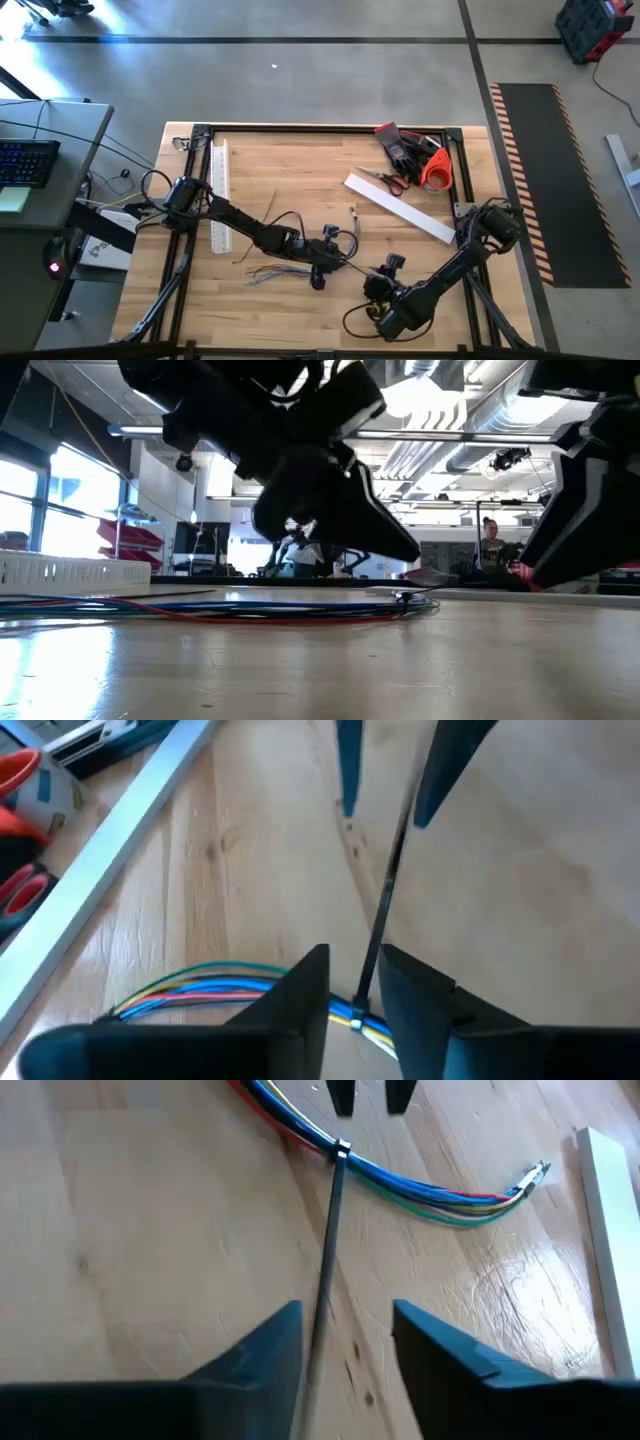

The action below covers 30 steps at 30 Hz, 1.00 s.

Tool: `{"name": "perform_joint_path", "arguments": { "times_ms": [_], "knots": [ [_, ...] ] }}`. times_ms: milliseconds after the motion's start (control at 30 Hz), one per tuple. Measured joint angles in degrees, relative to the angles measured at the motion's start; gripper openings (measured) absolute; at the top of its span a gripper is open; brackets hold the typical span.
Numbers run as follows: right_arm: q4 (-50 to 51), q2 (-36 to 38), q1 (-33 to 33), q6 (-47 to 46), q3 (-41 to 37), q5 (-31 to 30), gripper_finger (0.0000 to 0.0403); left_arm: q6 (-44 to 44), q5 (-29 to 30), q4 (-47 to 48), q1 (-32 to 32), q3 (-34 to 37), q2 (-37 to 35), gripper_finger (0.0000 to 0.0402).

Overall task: Ziptie cables
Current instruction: Wrap the zip tie on the cable

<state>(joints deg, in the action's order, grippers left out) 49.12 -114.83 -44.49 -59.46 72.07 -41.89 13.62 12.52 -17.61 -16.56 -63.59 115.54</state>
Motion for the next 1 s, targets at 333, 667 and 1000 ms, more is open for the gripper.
{"name": "perform_joint_path", "arguments": {
  "times_ms": [333, 667, 1000],
  "knots": [
    [-1.10, 0.02, -1.88, 1.79, 0.00, -2.35, 0.0208, -1.48, 5.98, 10.90, -2.94, -0.01, -7.58, 0.0092],
    [-14.06, 0.02, -2.05, 15.40, 0.41, -5.59, 0.0200, -11.90, 13.26, 23.20, -6.78, -0.05, -9.25, 0.0070],
    [-15.88, 0.17, -1.90, 29.89, 7.42, -5.94, 0.0199, -39.65, 7.75, 56.79, -6.02, 0.02, -14.19, 0.0108]
  ]
}}
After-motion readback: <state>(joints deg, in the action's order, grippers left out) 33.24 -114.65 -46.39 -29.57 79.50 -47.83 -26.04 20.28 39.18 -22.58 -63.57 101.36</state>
